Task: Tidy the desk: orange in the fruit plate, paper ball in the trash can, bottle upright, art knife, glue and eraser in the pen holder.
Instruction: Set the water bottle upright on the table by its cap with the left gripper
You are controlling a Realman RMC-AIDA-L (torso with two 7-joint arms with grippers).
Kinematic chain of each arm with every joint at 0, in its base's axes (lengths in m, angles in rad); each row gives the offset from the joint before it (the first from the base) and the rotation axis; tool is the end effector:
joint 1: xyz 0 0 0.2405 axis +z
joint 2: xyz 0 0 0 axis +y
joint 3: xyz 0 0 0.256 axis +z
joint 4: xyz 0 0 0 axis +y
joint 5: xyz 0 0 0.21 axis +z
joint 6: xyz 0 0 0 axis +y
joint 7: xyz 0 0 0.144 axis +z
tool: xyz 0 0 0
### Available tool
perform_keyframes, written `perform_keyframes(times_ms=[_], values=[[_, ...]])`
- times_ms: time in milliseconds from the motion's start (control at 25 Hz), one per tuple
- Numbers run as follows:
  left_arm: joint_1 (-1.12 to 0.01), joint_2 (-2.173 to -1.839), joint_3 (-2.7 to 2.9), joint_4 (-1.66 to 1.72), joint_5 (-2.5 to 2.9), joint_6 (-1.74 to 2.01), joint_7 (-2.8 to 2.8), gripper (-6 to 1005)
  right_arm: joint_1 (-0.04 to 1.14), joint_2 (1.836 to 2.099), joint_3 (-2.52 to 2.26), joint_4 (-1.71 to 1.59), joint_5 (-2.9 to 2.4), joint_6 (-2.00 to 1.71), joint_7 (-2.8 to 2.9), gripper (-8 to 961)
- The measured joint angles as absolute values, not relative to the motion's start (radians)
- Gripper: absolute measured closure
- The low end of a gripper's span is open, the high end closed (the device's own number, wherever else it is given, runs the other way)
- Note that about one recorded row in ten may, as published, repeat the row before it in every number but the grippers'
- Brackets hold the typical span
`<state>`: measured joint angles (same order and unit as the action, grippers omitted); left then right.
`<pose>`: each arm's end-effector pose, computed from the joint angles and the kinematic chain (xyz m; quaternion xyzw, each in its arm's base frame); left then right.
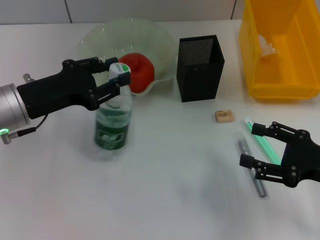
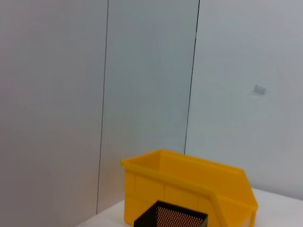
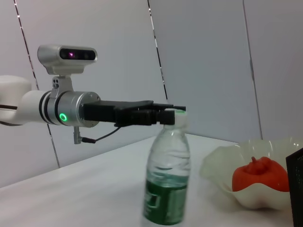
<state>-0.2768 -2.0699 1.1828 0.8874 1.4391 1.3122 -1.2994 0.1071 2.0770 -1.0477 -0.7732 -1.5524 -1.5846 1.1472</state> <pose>-0.2468 0.3197 0.0054 -0.9130 -0.1571 -0.2999 0.2275 0.3045 0.2333 0.0003 -0.9154 0.1857 0.3053 0.1853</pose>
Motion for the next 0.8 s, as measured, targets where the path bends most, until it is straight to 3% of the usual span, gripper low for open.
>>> perform_keyframes(times_ms=[800], values=[[-0.290,-2.070,1.175,0.834,1.394,1.330,-1.206,560,0.109,2.077,-1.040,-0.771,-1.563,-1.595,1.154,127]])
